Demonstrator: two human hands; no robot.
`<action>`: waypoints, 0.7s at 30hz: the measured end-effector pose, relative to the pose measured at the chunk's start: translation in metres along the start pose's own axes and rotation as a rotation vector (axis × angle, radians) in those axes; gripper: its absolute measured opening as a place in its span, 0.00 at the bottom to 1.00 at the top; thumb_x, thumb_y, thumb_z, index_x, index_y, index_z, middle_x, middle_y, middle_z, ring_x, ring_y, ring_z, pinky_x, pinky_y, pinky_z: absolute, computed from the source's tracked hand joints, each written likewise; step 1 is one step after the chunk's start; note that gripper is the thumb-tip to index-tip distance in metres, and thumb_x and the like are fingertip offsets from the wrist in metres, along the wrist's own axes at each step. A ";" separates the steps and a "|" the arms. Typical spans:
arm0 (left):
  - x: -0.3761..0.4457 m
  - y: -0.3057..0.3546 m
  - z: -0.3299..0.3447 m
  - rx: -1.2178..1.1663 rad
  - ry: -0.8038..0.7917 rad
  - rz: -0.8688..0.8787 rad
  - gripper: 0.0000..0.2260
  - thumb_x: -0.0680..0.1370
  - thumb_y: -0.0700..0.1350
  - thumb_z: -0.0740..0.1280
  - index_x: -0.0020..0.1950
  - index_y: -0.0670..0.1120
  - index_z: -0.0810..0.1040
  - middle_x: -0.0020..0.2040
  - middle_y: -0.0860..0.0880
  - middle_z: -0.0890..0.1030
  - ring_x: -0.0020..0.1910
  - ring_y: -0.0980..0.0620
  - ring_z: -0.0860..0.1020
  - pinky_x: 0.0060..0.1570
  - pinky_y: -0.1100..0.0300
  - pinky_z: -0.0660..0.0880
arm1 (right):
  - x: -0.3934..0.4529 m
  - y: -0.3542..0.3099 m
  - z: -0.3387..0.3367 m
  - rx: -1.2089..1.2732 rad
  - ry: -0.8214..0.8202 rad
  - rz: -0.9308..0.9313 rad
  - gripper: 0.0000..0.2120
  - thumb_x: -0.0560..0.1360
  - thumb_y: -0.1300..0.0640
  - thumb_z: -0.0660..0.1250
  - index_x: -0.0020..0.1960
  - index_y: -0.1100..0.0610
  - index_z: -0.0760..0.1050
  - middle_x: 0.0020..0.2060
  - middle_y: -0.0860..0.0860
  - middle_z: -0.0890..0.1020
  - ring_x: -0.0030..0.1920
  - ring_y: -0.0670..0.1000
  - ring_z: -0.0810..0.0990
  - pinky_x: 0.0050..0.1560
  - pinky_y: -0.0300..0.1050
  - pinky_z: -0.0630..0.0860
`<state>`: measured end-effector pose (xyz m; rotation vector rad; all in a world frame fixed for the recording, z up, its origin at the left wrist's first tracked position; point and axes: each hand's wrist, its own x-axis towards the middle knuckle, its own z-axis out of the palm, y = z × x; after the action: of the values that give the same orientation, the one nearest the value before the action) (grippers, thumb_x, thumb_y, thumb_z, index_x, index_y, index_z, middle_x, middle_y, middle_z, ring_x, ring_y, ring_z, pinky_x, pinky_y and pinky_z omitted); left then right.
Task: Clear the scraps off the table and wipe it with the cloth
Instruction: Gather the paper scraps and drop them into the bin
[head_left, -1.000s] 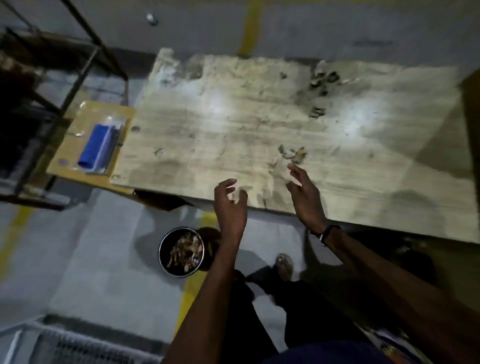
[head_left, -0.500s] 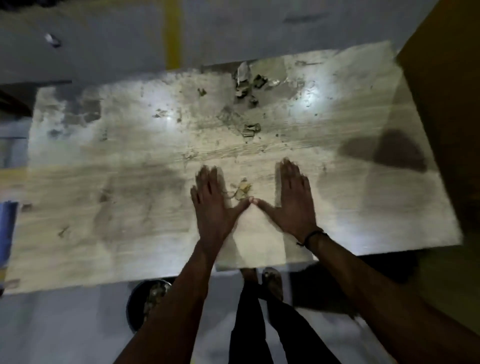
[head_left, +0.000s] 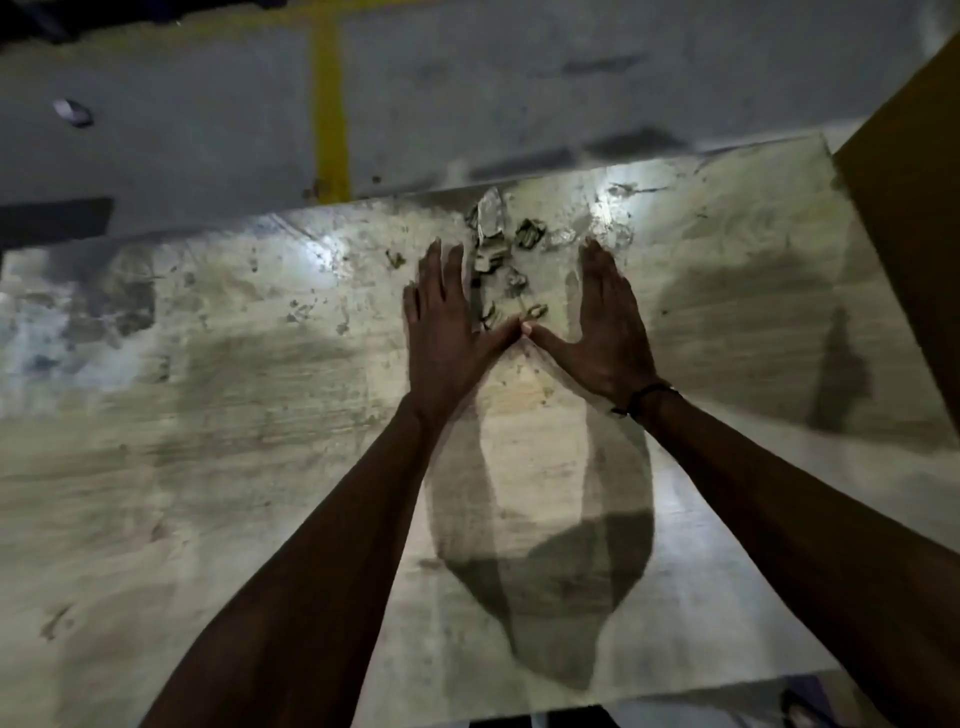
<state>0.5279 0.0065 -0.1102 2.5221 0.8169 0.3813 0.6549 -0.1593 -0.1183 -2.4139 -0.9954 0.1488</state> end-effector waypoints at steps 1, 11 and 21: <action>0.005 -0.003 -0.003 -0.005 0.035 -0.017 0.47 0.76 0.72 0.66 0.84 0.45 0.57 0.86 0.45 0.54 0.85 0.46 0.53 0.80 0.41 0.50 | 0.007 0.001 0.000 0.048 0.024 -0.007 0.53 0.76 0.29 0.65 0.85 0.59 0.47 0.85 0.55 0.53 0.84 0.53 0.51 0.83 0.53 0.55; 0.082 -0.037 -0.019 -0.125 -0.030 -0.095 0.35 0.85 0.64 0.55 0.85 0.42 0.56 0.84 0.42 0.60 0.83 0.44 0.59 0.82 0.44 0.54 | 0.111 -0.011 0.003 0.248 -0.114 -0.015 0.40 0.80 0.36 0.59 0.84 0.57 0.56 0.83 0.54 0.61 0.82 0.53 0.60 0.81 0.50 0.58; 0.098 -0.035 -0.012 -0.330 -0.130 0.186 0.18 0.87 0.53 0.57 0.75 0.51 0.76 0.73 0.51 0.78 0.73 0.52 0.75 0.70 0.47 0.73 | 0.132 -0.025 0.015 0.370 -0.150 -0.259 0.19 0.84 0.50 0.62 0.72 0.54 0.77 0.70 0.50 0.80 0.72 0.48 0.76 0.73 0.51 0.73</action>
<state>0.5830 0.0951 -0.1066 2.2891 0.4300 0.3734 0.7303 -0.0484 -0.1059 -1.9443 -1.2182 0.3891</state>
